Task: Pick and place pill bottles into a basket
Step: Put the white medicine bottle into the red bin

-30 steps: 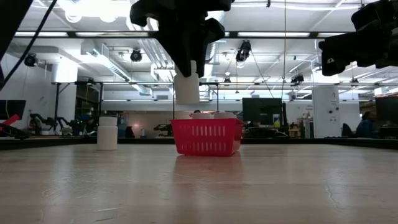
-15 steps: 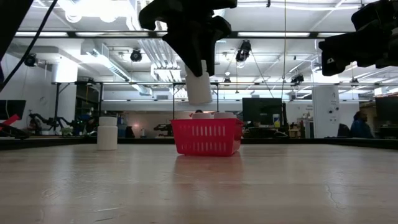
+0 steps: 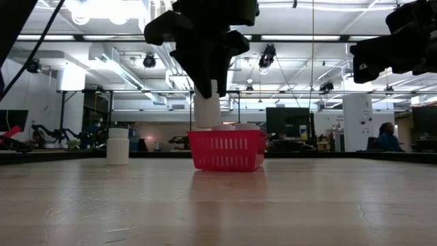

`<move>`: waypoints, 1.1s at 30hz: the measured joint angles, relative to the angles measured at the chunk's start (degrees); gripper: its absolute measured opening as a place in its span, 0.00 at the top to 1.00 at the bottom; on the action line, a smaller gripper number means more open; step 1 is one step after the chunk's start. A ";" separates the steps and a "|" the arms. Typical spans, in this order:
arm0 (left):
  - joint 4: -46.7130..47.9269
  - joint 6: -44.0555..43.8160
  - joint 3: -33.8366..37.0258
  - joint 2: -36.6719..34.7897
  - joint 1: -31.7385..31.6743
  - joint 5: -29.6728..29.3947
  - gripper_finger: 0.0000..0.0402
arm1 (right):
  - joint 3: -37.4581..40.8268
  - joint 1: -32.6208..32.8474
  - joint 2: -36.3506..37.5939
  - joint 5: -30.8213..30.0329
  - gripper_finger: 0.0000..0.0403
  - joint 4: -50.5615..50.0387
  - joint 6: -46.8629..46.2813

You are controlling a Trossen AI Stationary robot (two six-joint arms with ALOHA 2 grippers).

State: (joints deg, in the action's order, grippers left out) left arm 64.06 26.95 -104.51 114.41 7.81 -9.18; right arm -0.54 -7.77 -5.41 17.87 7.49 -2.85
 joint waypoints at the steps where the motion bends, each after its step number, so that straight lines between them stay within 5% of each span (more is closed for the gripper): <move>1: -0.02 -0.13 0.09 0.00 0.00 -0.02 0.66 | 0.00 -0.01 0.01 0.01 0.85 0.01 -0.06; 33: -2.96 -1.50 8.25 0.00 -1.11 -0.08 0.66 | 0.00 0.00 0.02 0.02 0.85 0.02 -0.01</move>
State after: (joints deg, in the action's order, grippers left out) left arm 61.10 25.45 -96.27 114.41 6.70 -9.25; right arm -0.54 -7.77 -5.39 17.89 7.51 -2.86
